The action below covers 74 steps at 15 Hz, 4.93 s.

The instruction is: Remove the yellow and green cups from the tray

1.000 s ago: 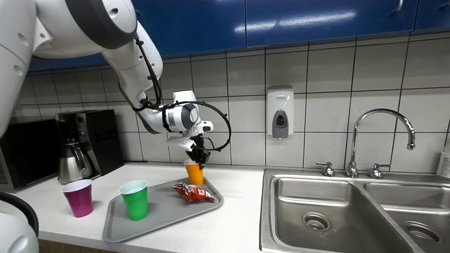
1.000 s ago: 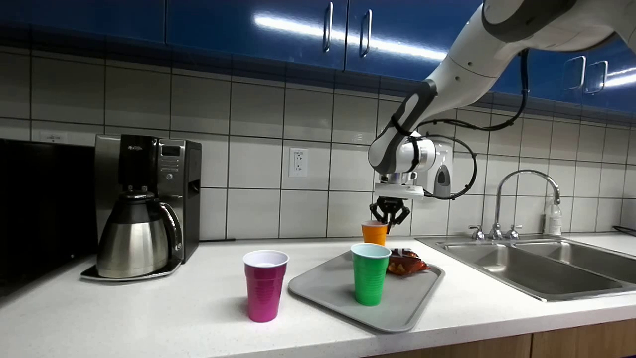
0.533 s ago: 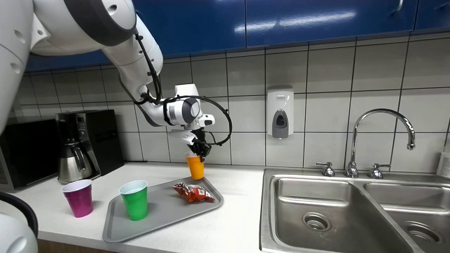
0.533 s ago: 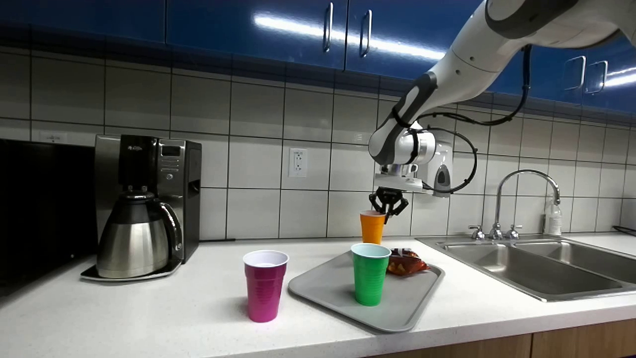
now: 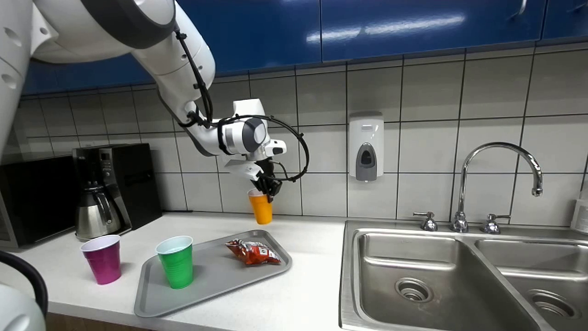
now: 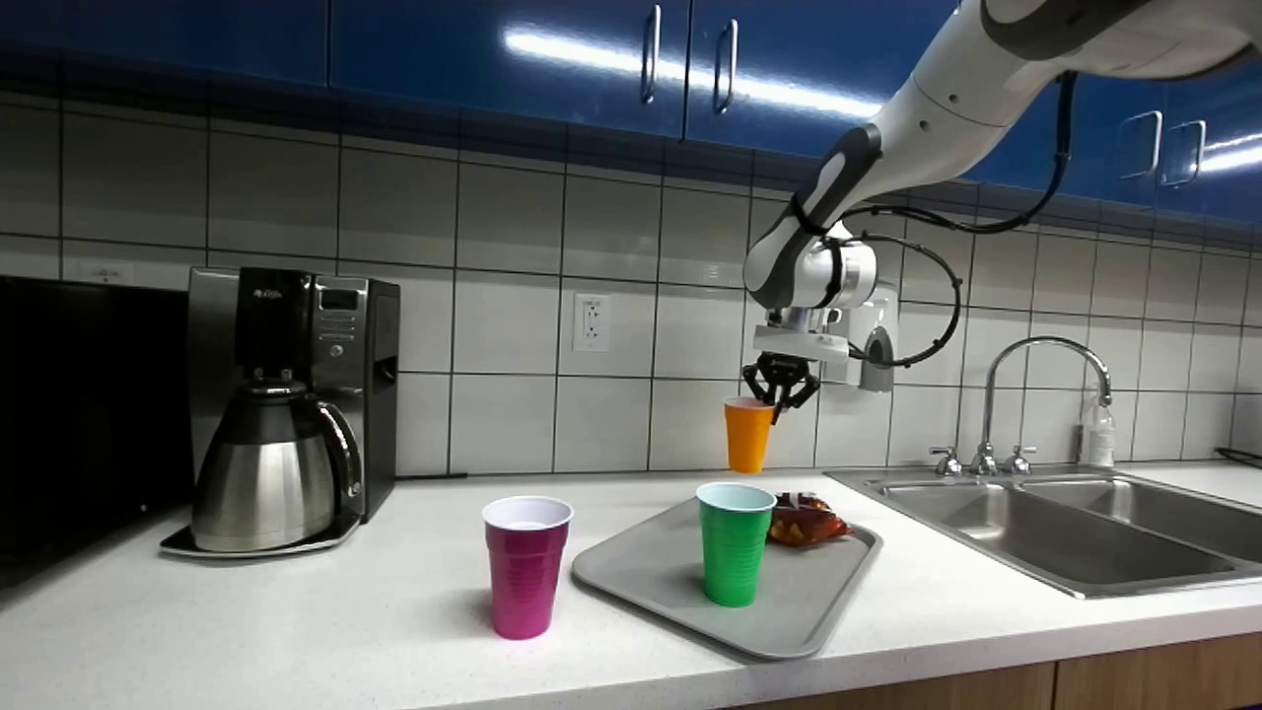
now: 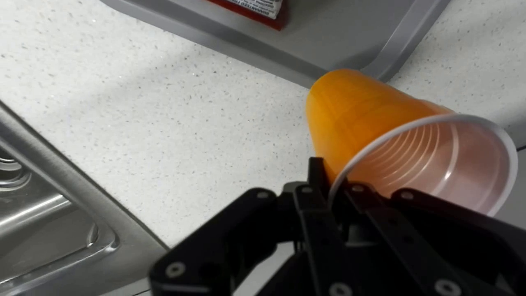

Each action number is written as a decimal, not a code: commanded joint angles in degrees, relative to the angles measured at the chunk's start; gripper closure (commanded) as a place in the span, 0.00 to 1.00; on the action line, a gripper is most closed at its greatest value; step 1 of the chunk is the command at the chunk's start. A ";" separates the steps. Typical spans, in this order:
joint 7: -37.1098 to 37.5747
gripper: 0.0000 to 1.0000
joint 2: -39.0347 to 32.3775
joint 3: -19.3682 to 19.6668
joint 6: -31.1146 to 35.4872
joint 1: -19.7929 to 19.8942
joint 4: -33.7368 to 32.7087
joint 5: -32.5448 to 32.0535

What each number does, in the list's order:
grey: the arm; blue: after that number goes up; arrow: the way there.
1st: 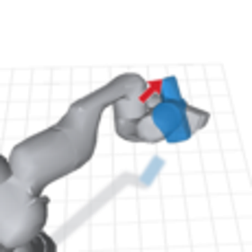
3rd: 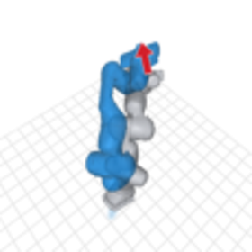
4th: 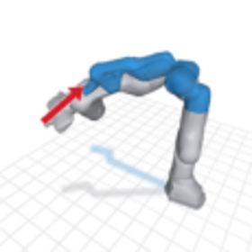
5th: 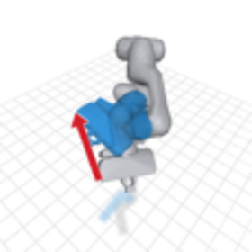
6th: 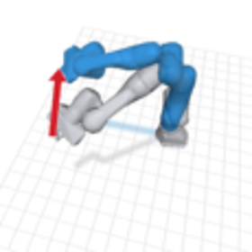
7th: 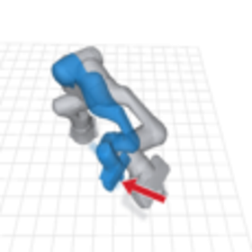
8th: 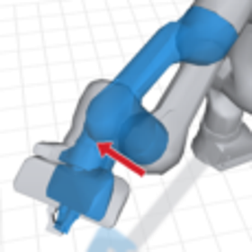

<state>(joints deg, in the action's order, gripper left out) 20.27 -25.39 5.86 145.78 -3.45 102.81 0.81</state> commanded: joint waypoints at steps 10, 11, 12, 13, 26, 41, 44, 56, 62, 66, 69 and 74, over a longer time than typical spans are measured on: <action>-1.17 0.99 1.61 3.59 0.07 3.89 1.61 -0.94; -1.28 0.99 1.53 3.92 0.09 4.30 1.71 -0.92; -1.28 0.99 1.44 4.26 0.09 4.59 1.76 -0.96; -1.48 0.99 1.34 4.47 0.11 5.02 1.85 -0.88; -3.04 0.99 -0.62 5.46 0.22 8.05 3.51 -0.72; -3.26 0.56 -2.76 6.06 1.77 8.26 5.20 -0.71; -3.25 0.32 -2.51 6.20 1.93 8.27 5.26 -0.74; -2.88 0.00 2.41 7.03 2.35 7.49 7.40 -2.02; -2.68 0.00 7.46 6.64 1.28 6.70 9.62 -2.91; -3.22 0.00 10.67 5.39 0.75 6.02 11.55 -2.55; -3.34 0.00 12.81 4.26 0.60 5.44 13.19 -2.37; -3.68 0.00 16.30 2.16 0.35 4.78 16.12 -1.98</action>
<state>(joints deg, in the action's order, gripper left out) 17.92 -13.20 9.32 147.54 1.29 115.67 -0.81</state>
